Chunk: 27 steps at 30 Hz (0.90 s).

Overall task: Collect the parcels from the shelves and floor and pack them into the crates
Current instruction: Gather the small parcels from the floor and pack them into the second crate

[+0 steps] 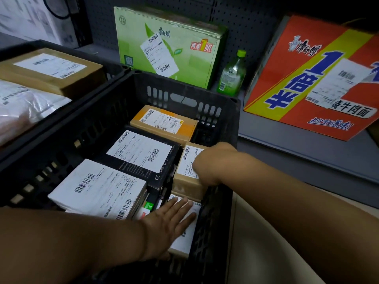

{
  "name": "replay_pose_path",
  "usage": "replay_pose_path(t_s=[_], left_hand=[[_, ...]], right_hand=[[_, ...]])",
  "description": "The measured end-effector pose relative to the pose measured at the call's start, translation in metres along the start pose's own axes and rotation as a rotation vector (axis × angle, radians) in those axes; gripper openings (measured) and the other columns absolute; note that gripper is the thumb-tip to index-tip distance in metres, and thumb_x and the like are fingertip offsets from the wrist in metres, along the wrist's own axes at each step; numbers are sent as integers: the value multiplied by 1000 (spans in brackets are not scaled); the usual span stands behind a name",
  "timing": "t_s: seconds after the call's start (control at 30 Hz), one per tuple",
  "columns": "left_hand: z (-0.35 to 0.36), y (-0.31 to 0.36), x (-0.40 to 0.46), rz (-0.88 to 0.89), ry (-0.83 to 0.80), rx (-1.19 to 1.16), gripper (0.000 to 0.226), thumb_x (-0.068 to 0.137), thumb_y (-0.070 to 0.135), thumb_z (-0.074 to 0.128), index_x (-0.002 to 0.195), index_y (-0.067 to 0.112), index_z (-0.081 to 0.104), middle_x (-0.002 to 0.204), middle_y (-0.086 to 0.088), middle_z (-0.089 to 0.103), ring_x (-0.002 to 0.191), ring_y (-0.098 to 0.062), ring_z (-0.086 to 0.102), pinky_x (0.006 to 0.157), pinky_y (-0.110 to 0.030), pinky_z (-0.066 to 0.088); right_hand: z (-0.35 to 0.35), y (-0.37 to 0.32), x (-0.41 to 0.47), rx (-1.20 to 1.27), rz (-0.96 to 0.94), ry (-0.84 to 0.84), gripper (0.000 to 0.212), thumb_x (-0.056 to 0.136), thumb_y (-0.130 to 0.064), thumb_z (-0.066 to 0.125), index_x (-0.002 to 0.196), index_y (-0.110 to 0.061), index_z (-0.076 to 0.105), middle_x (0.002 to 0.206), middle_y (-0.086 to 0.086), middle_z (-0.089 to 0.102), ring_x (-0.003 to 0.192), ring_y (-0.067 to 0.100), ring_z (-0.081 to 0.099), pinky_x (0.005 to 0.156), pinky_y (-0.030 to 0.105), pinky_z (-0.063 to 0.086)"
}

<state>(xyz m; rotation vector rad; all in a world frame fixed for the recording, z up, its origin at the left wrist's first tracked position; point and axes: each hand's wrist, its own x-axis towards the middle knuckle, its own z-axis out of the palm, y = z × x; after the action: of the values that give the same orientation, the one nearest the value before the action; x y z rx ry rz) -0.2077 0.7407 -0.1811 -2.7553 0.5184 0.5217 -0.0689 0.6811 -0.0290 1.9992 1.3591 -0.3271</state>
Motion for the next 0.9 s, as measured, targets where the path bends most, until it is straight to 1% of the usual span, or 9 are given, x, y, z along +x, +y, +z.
replay_pose_path(t_s=[0.07, 0.13, 0.2, 0.3, 0.4, 0.53, 0.73, 0.8, 0.9], left_hand=[[2, -2, 0, -4, 5, 0, 92, 96, 51, 32, 133, 0, -34, 137, -27, -40, 120, -42, -44, 99, -53, -31], [4, -3, 1, -13, 11, -14, 89, 97, 46, 33, 131, 1, -36, 136, -27, -42, 117, -42, -48, 95, -53, -33], [7, -3, 1, -21, 16, -31, 89, 97, 45, 34, 130, 3, -38, 135, -26, -43, 115, -41, -49, 94, -52, -34], [10, -3, 2, -26, 24, -41, 91, 96, 47, 34, 131, 3, -37, 137, -25, -42, 117, -40, -48, 98, -52, -30], [13, -3, 4, -30, 31, -38, 93, 95, 50, 34, 132, 2, -37, 137, -26, -42, 119, -41, -47, 100, -52, -29], [13, -4, 5, -30, 33, -12, 95, 94, 49, 37, 134, 1, -36, 139, -27, -41, 122, -41, -44, 102, -53, -26], [-1, -1, 3, -7, -99, 68, 99, 93, 51, 40, 133, 0, -35, 138, -27, -40, 126, -40, -39, 109, -56, -15], [-12, -1, 4, 11, -177, 105, 101, 92, 43, 47, 132, -2, -35, 141, -31, -36, 132, -43, -33, 110, -57, -11], [-44, -9, 1, 64, -223, 43, 97, 89, 49, 51, 146, 2, -11, 153, -26, -13, 143, -38, -10, 116, -51, 2]], right_hand=[[3, 2, -4, 70, 22, 131, 24, 94, -24, 42, 112, -25, 57, 102, -3, 61, 93, 21, 56, 87, 39, 39], [8, 6, -12, 183, 37, 280, 28, 96, -31, 39, 116, -28, 57, 115, -3, 63, 112, 20, 54, 112, 45, 19], [16, 10, -25, 345, 38, 491, 36, 95, -40, 39, 125, -31, 56, 124, -5, 62, 124, 17, 47, 117, 42, 5], [34, 19, -48, 383, -14, 762, 47, 90, -51, 37, 131, -31, 53, 135, -8, 55, 135, 16, 37, 118, 48, 4], [55, 26, -62, 315, -67, 732, 55, 92, -54, 26, 137, -29, 47, 145, -3, 44, 141, 20, 28, 117, 53, 4], [71, 22, -61, 499, -75, 689, 66, 91, -57, 4, 146, -30, 29, 155, -3, 27, 145, 14, 13, 118, 45, 0], [70, 22, -69, 477, -40, 643, 58, 94, -51, 11, 149, -34, 17, 158, -4, 16, 146, 10, 3, 118, 40, -5], [66, 22, -74, 418, -15, 614, 57, 93, -51, 11, 149, -36, 14, 159, -3, 13, 146, 12, 2, 118, 41, -6], [64, 23, -85, 300, 34, 606, 57, 96, -55, 16, 149, -36, 11, 159, -1, 9, 146, 17, 2, 118, 44, -6]])
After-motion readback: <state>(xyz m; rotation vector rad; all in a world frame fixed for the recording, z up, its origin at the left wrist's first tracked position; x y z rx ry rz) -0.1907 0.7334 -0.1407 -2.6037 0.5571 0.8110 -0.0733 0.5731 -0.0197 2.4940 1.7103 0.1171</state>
